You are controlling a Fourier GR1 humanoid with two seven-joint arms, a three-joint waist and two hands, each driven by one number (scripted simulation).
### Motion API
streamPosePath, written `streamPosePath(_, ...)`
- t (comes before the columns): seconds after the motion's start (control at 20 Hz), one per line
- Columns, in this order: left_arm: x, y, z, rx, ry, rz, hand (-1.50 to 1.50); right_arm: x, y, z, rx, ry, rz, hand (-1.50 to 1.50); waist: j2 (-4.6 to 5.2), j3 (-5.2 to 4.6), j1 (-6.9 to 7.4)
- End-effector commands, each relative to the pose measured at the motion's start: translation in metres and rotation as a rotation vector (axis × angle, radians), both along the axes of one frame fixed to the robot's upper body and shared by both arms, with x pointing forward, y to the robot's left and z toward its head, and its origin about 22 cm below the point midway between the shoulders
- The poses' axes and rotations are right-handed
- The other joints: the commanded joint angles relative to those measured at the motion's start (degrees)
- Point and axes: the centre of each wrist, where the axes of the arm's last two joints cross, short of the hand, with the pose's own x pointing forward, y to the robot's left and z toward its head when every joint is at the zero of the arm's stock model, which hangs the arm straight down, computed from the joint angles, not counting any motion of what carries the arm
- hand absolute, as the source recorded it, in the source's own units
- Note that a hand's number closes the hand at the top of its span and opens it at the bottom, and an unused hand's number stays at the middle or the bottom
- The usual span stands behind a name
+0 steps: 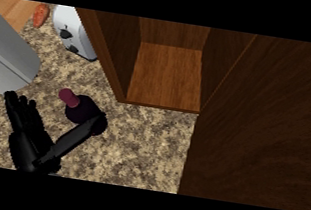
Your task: Pick up the wine, place it into the cabinet and close the cabinet
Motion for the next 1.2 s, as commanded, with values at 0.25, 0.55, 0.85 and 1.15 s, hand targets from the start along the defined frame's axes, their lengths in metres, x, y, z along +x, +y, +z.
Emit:
streamPosePath(0.25,-0.013,0.008,-0.036,-0.020,0.044,0.005,-1.50,-0.001,0.013,0.005,-0.007,-0.014,0.008,-1.50,0.01,0.01,0.10)
streamPosePath(0.55,-0.007,0.032,-0.065,-0.023,0.026,-0.024,-1.50,0.006,-0.001,0.012,-0.003,-0.012,0.009,-1.50,0.03,0.02,0.06)
streamPosePath(0.85,0.002,0.022,-0.092,-0.083,0.042,-0.005,-1.50,-0.008,-0.002,0.011,-0.013,-0.018,-0.019,-1.50,0.04,0.00,-0.15)
streamPosePath(1.15,0.001,0.036,-0.116,-0.086,0.060,-0.039,-1.50,0.001,0.006,0.006,0.013,-0.032,-0.006,-1.50,0.03,0.03,-0.04)
